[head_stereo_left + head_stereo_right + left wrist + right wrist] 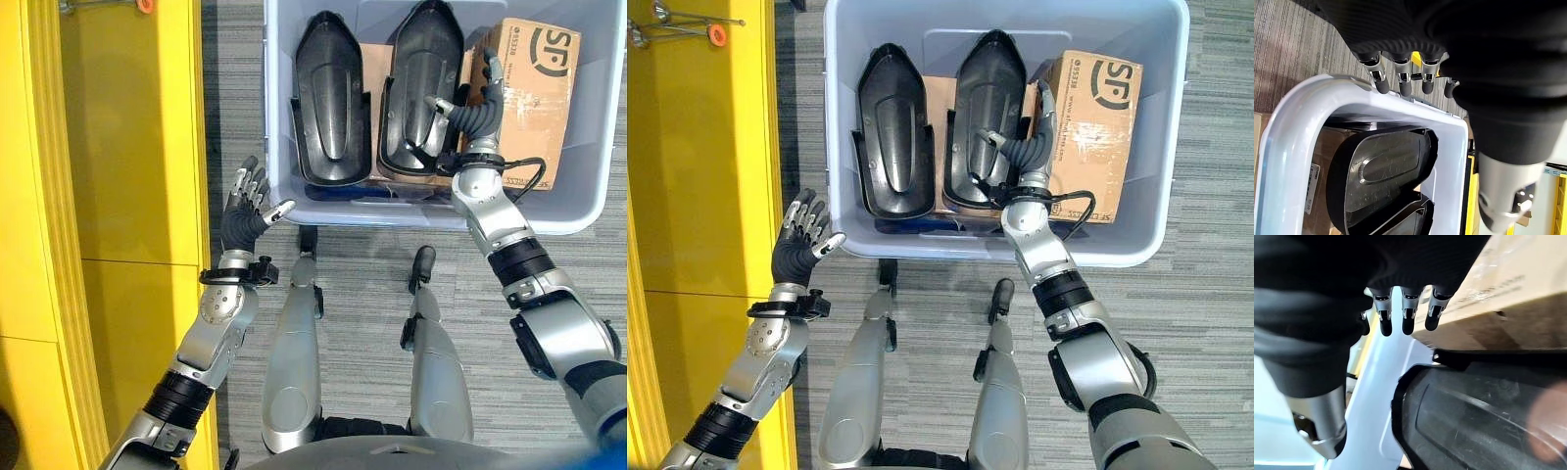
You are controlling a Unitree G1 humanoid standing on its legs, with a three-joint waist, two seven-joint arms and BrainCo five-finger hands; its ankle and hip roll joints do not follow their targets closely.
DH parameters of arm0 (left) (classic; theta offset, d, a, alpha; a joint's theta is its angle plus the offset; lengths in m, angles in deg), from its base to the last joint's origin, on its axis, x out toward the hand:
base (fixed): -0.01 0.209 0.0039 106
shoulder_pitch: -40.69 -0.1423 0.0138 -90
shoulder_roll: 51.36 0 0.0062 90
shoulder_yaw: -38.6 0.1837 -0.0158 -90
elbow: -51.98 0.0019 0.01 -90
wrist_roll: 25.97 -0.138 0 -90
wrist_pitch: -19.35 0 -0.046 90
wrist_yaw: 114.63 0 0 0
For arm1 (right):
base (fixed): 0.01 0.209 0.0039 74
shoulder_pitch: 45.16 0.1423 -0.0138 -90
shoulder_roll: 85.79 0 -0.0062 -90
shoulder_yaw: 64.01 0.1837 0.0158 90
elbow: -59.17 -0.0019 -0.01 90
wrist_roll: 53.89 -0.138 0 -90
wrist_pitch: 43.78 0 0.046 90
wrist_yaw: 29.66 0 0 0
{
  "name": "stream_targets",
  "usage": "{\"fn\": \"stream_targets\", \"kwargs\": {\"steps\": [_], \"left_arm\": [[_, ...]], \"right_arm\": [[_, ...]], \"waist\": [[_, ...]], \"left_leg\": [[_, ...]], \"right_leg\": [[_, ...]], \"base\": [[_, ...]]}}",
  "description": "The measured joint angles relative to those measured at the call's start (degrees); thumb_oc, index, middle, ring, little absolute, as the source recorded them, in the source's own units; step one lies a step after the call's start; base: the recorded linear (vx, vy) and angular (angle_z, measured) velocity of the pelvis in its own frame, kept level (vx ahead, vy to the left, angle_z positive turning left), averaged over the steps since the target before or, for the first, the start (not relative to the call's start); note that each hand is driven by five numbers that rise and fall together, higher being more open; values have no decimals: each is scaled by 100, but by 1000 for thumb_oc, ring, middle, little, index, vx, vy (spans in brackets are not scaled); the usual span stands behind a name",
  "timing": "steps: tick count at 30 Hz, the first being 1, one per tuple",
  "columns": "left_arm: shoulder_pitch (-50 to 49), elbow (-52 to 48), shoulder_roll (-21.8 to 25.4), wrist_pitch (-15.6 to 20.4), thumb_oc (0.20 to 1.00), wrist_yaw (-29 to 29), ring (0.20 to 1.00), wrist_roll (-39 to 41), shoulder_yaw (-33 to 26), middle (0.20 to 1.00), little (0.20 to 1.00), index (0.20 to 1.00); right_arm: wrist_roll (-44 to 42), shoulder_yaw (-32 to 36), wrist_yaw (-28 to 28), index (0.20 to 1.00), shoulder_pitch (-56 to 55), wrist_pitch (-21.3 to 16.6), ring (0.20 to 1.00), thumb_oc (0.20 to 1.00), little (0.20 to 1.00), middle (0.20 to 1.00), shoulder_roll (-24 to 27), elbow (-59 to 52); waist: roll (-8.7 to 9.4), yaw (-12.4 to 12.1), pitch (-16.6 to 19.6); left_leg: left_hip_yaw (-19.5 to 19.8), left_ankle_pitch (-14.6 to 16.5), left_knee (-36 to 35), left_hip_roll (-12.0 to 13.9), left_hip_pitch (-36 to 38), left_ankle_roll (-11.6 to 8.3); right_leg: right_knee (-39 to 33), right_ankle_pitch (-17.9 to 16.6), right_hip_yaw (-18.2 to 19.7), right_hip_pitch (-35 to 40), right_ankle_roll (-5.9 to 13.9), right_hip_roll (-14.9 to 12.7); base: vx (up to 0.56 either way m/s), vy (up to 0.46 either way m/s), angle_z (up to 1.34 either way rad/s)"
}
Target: Move parts from the plastic box to the shelf.
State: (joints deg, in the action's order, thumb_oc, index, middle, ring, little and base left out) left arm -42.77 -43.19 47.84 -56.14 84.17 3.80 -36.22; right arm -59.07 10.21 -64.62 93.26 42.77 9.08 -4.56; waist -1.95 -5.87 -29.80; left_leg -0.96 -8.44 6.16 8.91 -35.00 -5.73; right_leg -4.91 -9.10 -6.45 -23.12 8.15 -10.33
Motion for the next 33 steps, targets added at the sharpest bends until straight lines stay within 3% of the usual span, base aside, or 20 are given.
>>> {"fn": "stream_targets", "kwargs": {"steps": [15,26,33], "left_arm": [[-147,-2,2,-1,1000,-2,1000,-3,-11,1000,1000,1000],[-234,-1,5,16,1000,5,1000,4,-8,1000,1000,1000],[-208,-1,12,21,1000,31,1000,2,18,1000,1000,1000]], "right_arm": [[123,66,92,1000,-370,-5,1000,1000,1000,1000,-296,-200],[-437,285,-110,1000,133,-197,1000,1000,1000,1000,-442,1458],[-542,335,-175,1000,240,-233,1000,1000,1000,1000,-449,1508]], "waist": [[13,1,-7],[17,11,-9],[17,4,-9]], "left_leg": [[11,-11,-6,-1,-14,-6],[20,-25,3,2,-171,-9],[22,-37,1,-1,-232,-2]], "right_leg": [[17,5,-30,-10,-1,1],[41,5,-42,-172,0,4],[79,11,-41,-245,-2,2]], "base": [[0,0,0],[0,0,0],[0,0,0]]}}
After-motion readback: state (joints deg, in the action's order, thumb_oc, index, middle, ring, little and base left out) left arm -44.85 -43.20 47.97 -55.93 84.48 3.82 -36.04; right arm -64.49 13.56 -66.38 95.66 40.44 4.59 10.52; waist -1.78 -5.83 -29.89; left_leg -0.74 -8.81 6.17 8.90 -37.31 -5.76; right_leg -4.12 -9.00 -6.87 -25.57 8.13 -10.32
